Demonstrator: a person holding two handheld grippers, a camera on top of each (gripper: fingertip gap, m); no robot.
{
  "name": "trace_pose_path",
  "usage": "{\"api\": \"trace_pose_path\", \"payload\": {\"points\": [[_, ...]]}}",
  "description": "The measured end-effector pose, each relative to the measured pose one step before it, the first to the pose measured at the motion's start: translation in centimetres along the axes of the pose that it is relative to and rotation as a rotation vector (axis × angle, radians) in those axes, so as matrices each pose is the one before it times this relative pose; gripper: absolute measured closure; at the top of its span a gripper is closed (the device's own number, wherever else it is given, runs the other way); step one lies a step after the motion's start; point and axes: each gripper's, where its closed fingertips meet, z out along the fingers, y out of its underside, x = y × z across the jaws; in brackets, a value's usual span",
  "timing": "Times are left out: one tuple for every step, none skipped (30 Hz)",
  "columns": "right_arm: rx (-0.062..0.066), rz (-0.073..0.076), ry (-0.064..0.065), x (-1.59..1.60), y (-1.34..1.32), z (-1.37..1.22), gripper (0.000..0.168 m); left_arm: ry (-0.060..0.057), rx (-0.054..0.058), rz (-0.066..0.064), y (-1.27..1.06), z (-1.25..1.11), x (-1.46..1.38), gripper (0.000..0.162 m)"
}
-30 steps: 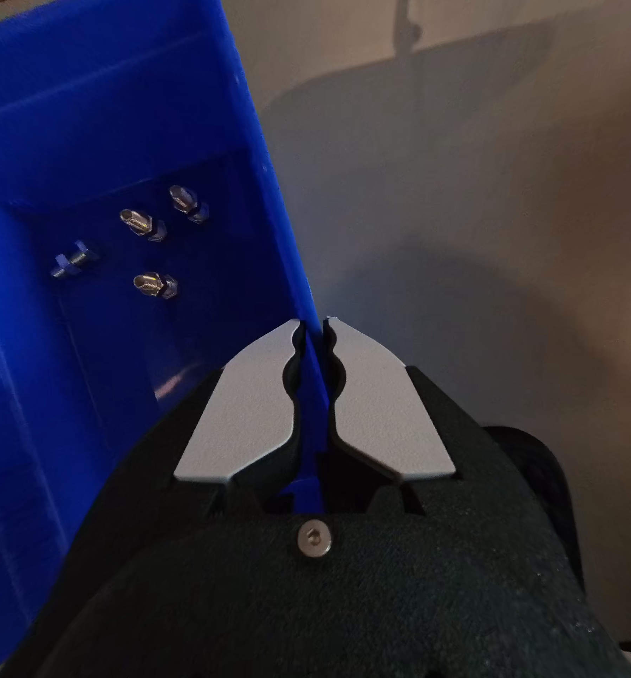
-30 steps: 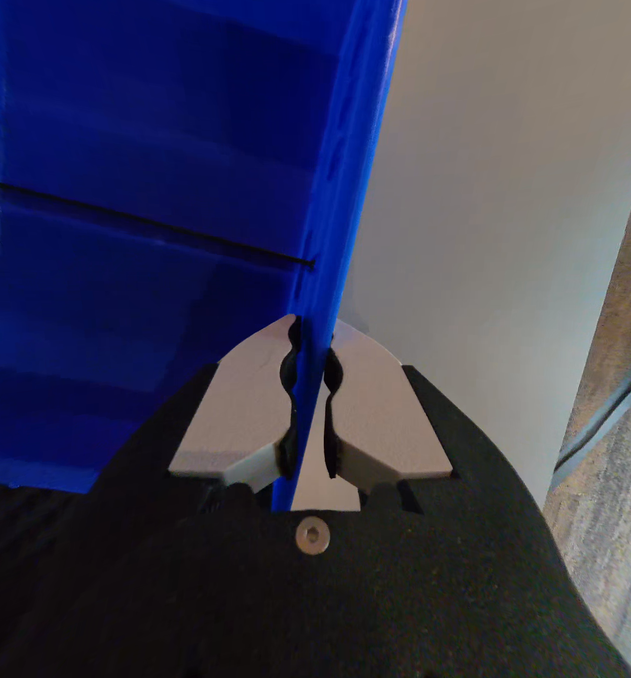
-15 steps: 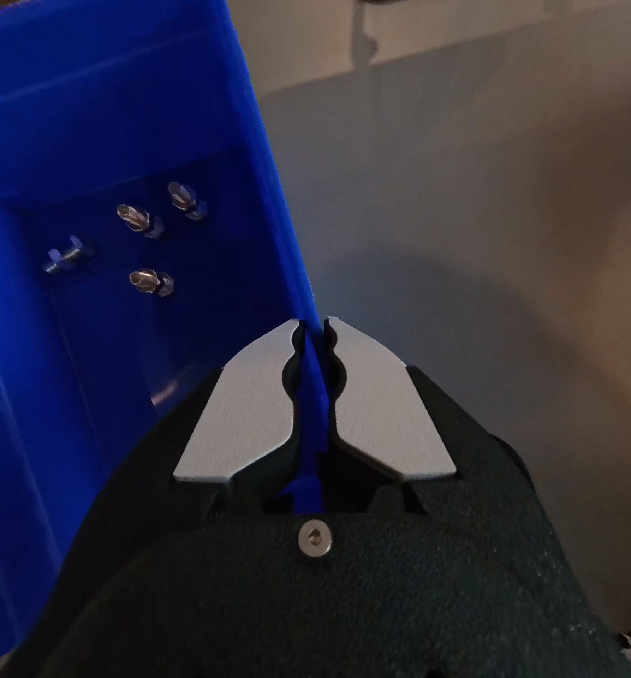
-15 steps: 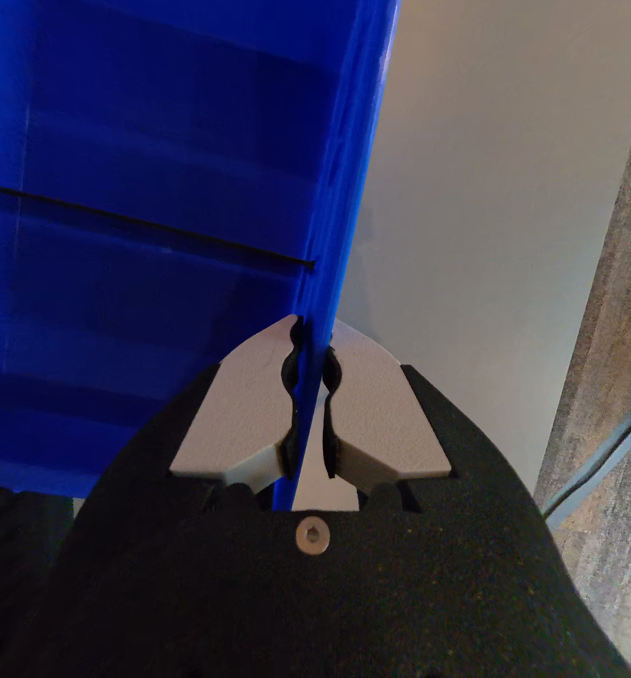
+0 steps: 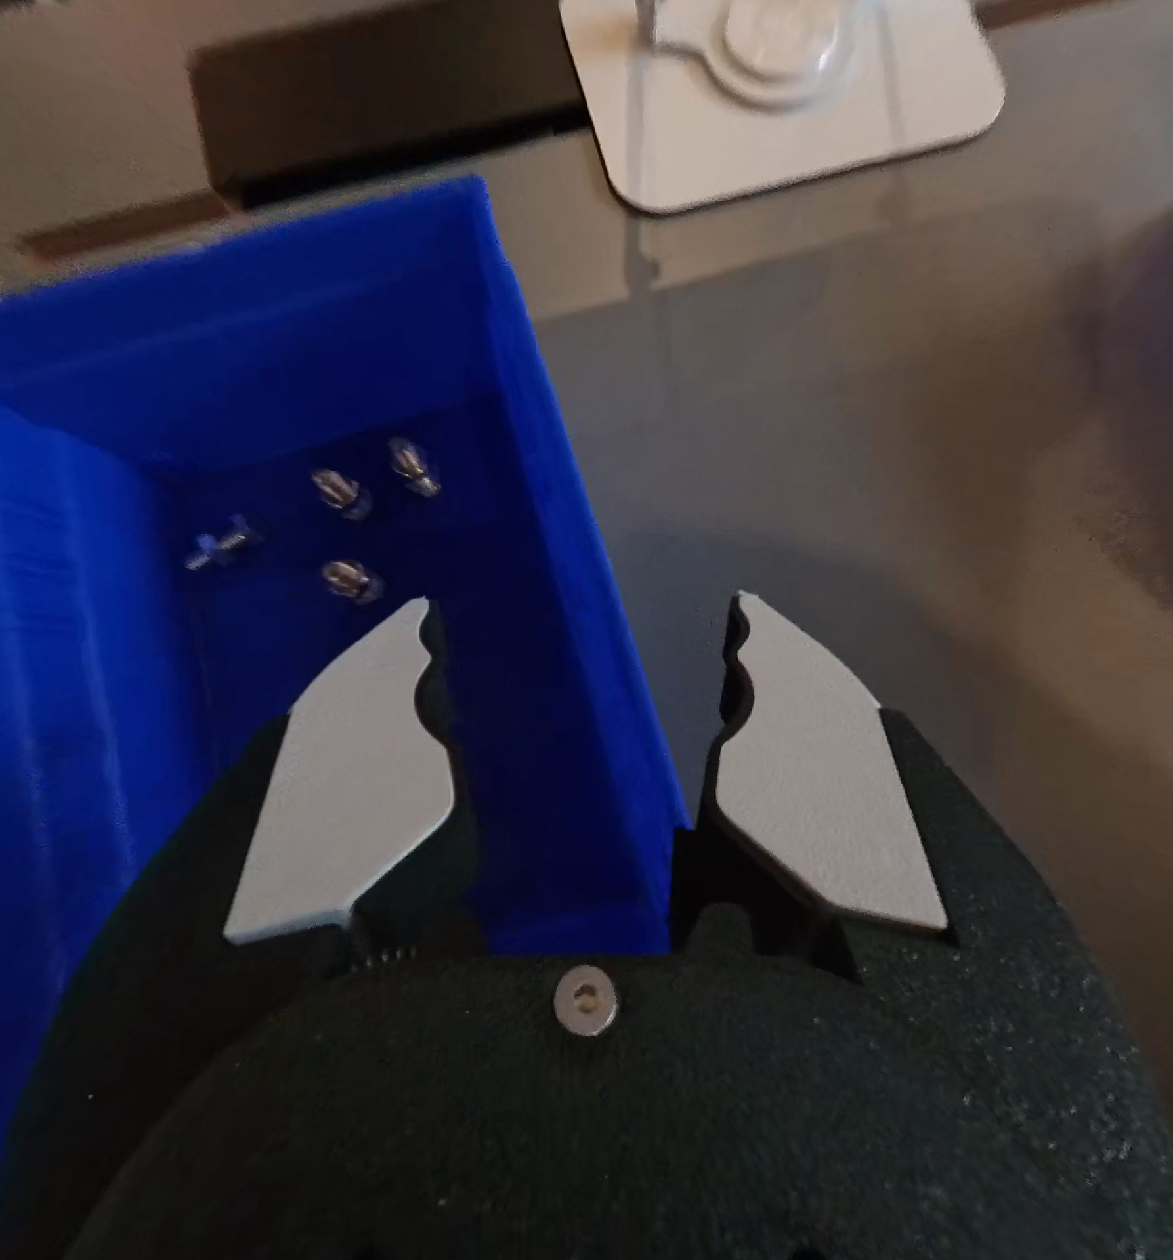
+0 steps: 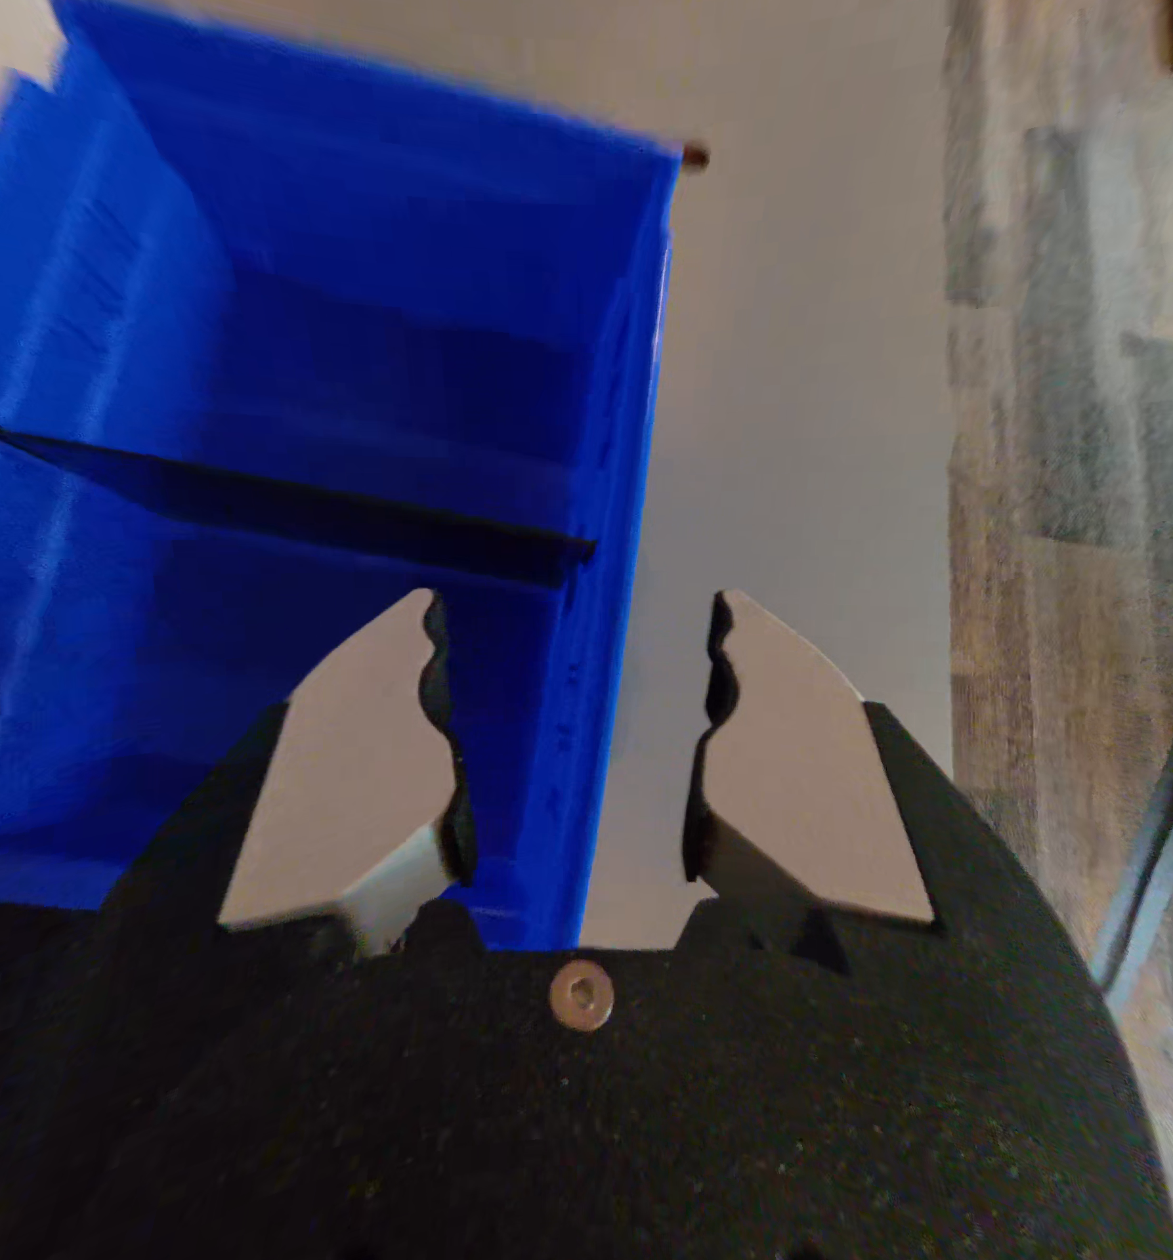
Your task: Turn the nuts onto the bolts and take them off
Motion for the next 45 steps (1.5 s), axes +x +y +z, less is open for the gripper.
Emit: {"api": "trace_pose_path", "payload": {"points": [[0.0604, 0.0126, 0.0000, -0.295, -0.832, -1.014, 0.084, 0.0074, 0.0390, -0.0025, -0.383, -1.032, -0.544, 0.081], [0.0604, 0.0088, -0.0120, -0.543, -0.806, -0.968, 0.077, 0.0131, 0.0364, -0.0070, -0.339, -1.046, -0.580, 0.082], [0.0555, 0.0053, -0.0194, -0.713, -0.714, -0.912, 0.072, 0.0114, 0.0297, -0.0086, -0.254, -1.040, -0.702, 0.083], [0.0466, 0.0027, -0.0220, -0.799, -0.556, -0.809, 0.072, 0.0058, 0.0212, -0.0067, -0.133, -0.964, -0.846, 0.084], [0.0340, 0.0004, -0.0218, -0.832, -0.348, -0.717, 0.072, -0.0042, 0.0109, -0.0038, 0.004, -0.854, -1.062, 0.086], [0.0211, -0.0018, -0.0186, -0.794, -0.140, -0.609, 0.074, -0.0109, 0.0007, -0.0007, 0.152, -0.699, -1.195, 0.089], [0.0133, -0.0023, -0.0132, -0.718, 0.022, -0.528, 0.075, -0.0108, -0.0107, -0.0013, 0.310, -0.494, -1.223, 0.092], [0.0080, -0.0055, -0.0108, -0.686, 0.131, -0.447, 0.077, -0.0046, -0.0226, -0.0017, 0.485, -0.271, -1.097, 0.093], [0.0018, -0.0099, -0.0120, -0.693, 0.235, -0.343, 0.079, 0.0023, -0.0291, 0.0016, 0.583, -0.045, -0.925, 0.094], [-0.0003, -0.0109, -0.0095, -0.652, 0.276, -0.267, 0.079, 0.0070, -0.0301, 0.0068, 0.620, 0.195, -0.767, 0.097], [-0.0037, -0.0135, -0.0098, -0.625, 0.326, -0.185, 0.080, 0.0085, -0.0263, 0.0088, 0.537, 0.390, -0.579, 0.100], [-0.0061, -0.0156, -0.0099, -0.610, 0.331, -0.144, 0.082, 0.0083, -0.0159, 0.0095, 0.365, 0.534, -0.368, 0.103], [-0.0043, -0.0138, -0.0057, -0.506, 0.300, -0.101, 0.082, 0.0153, -0.0049, 0.0168, 0.174, 0.666, -0.002, 0.104], [-0.0037, -0.0114, -0.0062, -0.484, 0.243, -0.095, 0.083, 0.0251, -0.0019, 0.0293, 0.122, 0.739, 0.367, 0.104], [-0.0030, -0.0105, -0.0119, -0.530, 0.196, -0.105, 0.084, 0.0203, 0.0024, 0.0381, 0.015, 0.814, 0.464, 0.105], [0.0010, -0.0074, -0.0129, -0.498, 0.114, -0.095, 0.085, 0.0103, 0.0040, 0.0412, -0.055, 0.901, 0.372, 0.106], [0.0048, -0.0035, -0.0094, -0.408, 0.022, -0.086, 0.086, 0.0022, -0.0030, 0.0426, -0.008, 0.970, 0.265, 0.108], [0.0055, -0.0023, -0.0053, -0.285, -0.014, -0.084, 0.087, -0.0065, -0.0095, 0.0376, 0.056, 1.016, 0.095, 0.110], [0.0048, -0.0025, -0.0030, -0.210, -0.020, -0.060, 0.088, -0.0106, -0.0171, 0.0225, 0.138, 1.035, -0.033, 0.110], [0.0030, -0.0024, -0.0021, -0.160, -0.006, -0.052, 0.088, -0.0181, -0.0258, 0.0002, 0.255, 0.977, -0.221, 0.110], [0.0004, -0.0030, -0.0018, -0.122, 0.023, -0.041, 0.089, -0.0223, -0.0245, -0.0160, 0.252, 0.901, -0.318, 0.110], [-0.0017, -0.0059, -0.0025, -0.111, 0.058, -0.050, 0.089, -0.0227, -0.0104, -0.0215, 0.134, 0.788, -0.344, 0.110], [-0.0029, -0.0080, -0.0027, -0.096, 0.080, -0.070, 0.089, -0.0193, 0.0043, -0.0266, 0.020, 0.705, -0.316, 0.110], [-0.0038, -0.0081, -0.0019, -0.057, 0.107, -0.077, 0.090, -0.0020, 0.0108, -0.0263, -0.027, 0.676, -0.110, 0.110], [-0.0031, -0.0055, 0.0018, 0.023, 0.100, -0.069, 0.090, 0.0191, 0.0162, -0.0141, -0.097, 0.628, 0.194, 0.111], [-0.0022, -0.0021, 0.0051, 0.090, 0.067, -0.058, 0.090, 0.0186, 0.0146, -0.0086, -0.055, 0.572, 0.169, 0.111], [-0.0022, -0.0010, 0.0023, 0.082, 0.052, -0.026, 0.090, 0.0036, 0.0004, -0.0127, 0.113, 0.496, -0.080, 0.111], [-0.0012, -0.0005, -0.0017, 0.024, 0.025, -0.036, 0.090, -0.0027, -0.0131, -0.0098, 0.268, 0.452, -0.197, 0.111], [0.0013, 0.0005, -0.0015, 0.015, -0.029, -0.041, 0.091, -0.0011, -0.0193, -0.0100, 0.339, 0.423, -0.194, 0.111], [0.0042, -0.0003, -0.0001, 0.017, -0.075, -0.049, 0.091, -0.0053, -0.0178, -0.0127, 0.304, 0.378, -0.280, 0.111], [0.0035, -0.0016, -0.0025, -0.030, -0.053, -0.041, 0.091, -0.0106, -0.0095, -0.0078, 0.178, 0.318, -0.343, 0.111], [0.0032, -0.0014, -0.0041, -0.067, -0.040, -0.041, 0.092, -0.0069, 0.0012, -0.0029, 0.018, 0.296, -0.282, 0.111], [0.0037, 0.0002, -0.0027, -0.053, -0.035, -0.037, 0.092, 0.0028, 0.0038, -0.0034, -0.044, 0.296, -0.121, 0.111], [0.0034, 0.0012, -0.0029, -0.054, -0.022, -0.014, 0.092, 0.0105, -0.0012, -0.0036, 0.008, 0.293, 0.000, 0.113], [0.0016, 0.0016, -0.0050, -0.079, -0.004, 0.022, 0.092, 0.0090, -0.0070, -0.0056, 0.077, 0.292, -0.018, 0.114], [-0.0015, 0.0014, -0.0032, -0.050, 0.034, 0.024, 0.093, 0.0025, -0.0053, -0.0065, 0.075, 0.285, -0.088, 0.114], [-0.0030, -0.0010, 0.0002, -0.018, 0.063, 0.013, 0.093, 0.0019, -0.0010, -0.0027, 0.038, 0.262, -0.085, 0.114], [-0.0033, -0.0040, 0.0009, -0.021, 0.036, -0.004, 0.093, 0.0059, 0.0004, -0.0016, 0.046, 0.226, 0.011, 0.115], [-0.0031, -0.0046, 0.0009, -0.027, 0.025, -0.028, 0.093, 0.0075, 0.0159, -0.0041, -0.191, 0.077, 0.018, 0.117], [-0.0011, -0.0035, 0.0018, -0.023, -0.025, -0.053, 0.093, 0.0042, 0.0078, -0.0052, -0.064, 0.066, -0.038, 0.118], [0.0014, -0.0026, 0.0008, -0.028, -0.072, -0.068, 0.093, -0.0017, 0.0074, -0.0024, -0.056, 0.035, -0.114, 0.121], [0.0023, -0.0025, -0.0007, -0.061, -0.100, -0.074, 0.093, -0.0075, 0.0060, 0.0015, 0.001, -0.006, -0.186, 0.127], [0.0022, -0.0022, 0.0002, -0.053, -0.106, -0.063, 0.093, -0.0016, 0.0029, 0.0082, 0.079, -0.057, -0.086, 0.141], [0.0019, -0.0026, 0.0012, -0.052, -0.120, -0.061, 0.093, 0.0051, 0.0041, 0.0037, 0.055, -0.043, 0.033, 0.141], [0.0022, -0.0034, 0.0002, -0.057, -0.126, -0.034, 0.093, 0.0112, 0.0001, 0.0007, 0.087, -0.082, 0.134, 0.141]]}}
